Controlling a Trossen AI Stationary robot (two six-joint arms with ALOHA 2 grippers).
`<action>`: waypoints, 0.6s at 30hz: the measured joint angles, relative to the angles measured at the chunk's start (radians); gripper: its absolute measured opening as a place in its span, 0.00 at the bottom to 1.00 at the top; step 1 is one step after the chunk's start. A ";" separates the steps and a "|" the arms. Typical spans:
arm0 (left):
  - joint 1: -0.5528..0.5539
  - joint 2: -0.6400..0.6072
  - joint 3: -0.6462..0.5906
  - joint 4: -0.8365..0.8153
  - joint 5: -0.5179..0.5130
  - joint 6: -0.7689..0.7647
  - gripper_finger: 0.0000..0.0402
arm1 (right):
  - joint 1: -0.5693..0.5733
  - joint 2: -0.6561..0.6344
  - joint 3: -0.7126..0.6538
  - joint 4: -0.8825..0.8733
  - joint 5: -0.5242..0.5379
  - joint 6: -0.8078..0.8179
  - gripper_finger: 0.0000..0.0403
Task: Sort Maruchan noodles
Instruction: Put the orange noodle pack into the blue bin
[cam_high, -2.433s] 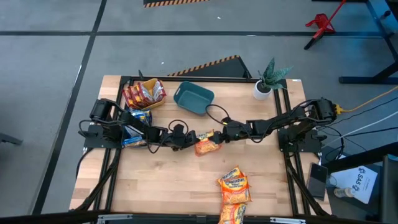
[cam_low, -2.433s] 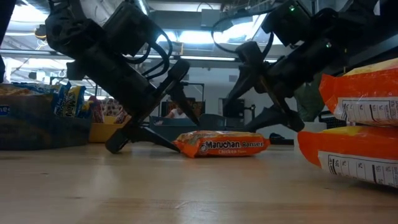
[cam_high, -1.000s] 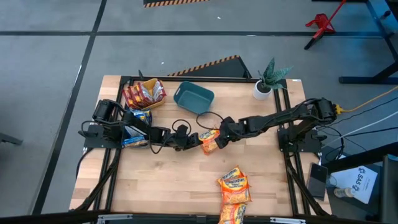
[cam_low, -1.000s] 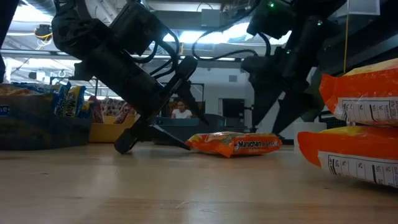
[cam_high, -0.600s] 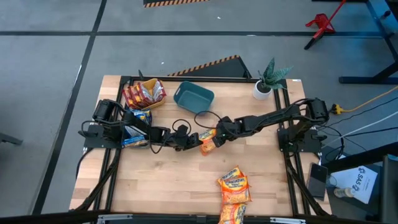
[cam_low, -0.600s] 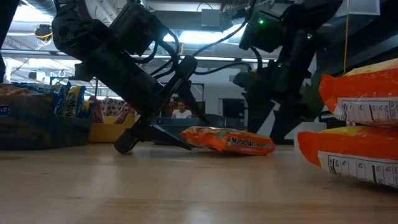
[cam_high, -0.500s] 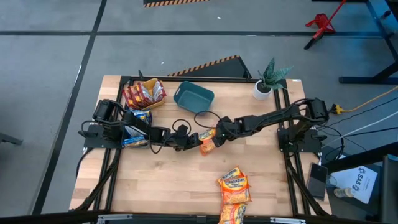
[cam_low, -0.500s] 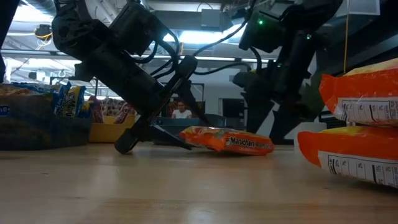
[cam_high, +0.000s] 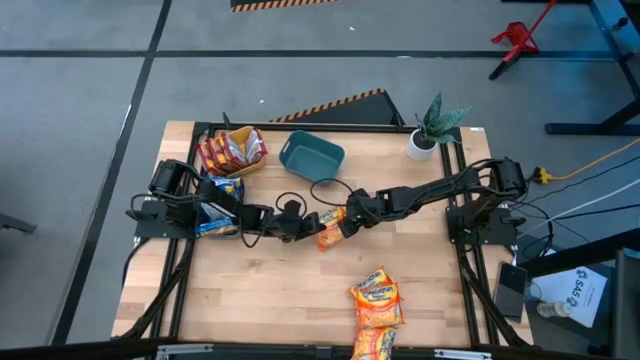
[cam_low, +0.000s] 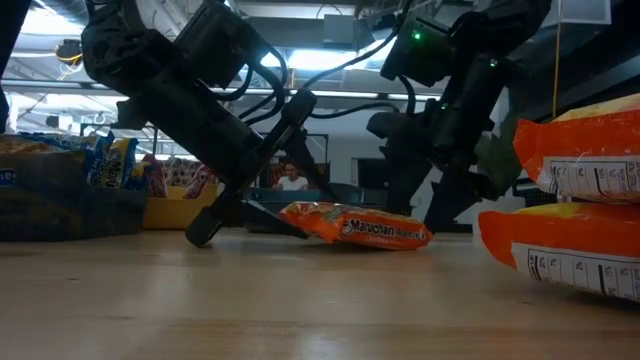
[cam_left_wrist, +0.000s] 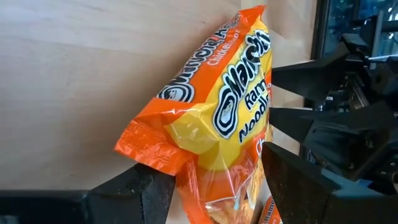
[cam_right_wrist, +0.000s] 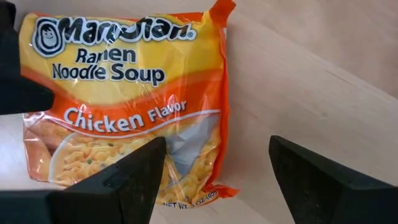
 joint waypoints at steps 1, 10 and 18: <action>0.000 0.000 0.000 0.000 -0.003 0.003 0.55 | 0.000 0.000 0.000 0.002 0.000 -0.001 0.70; 0.001 -0.005 -0.003 0.018 0.031 0.031 0.38 | 0.000 -0.049 -0.004 -0.034 -0.025 -0.008 0.70; 0.012 -0.001 -0.004 0.116 0.054 0.055 0.28 | 0.000 -0.221 -0.003 -0.163 0.007 -0.003 0.70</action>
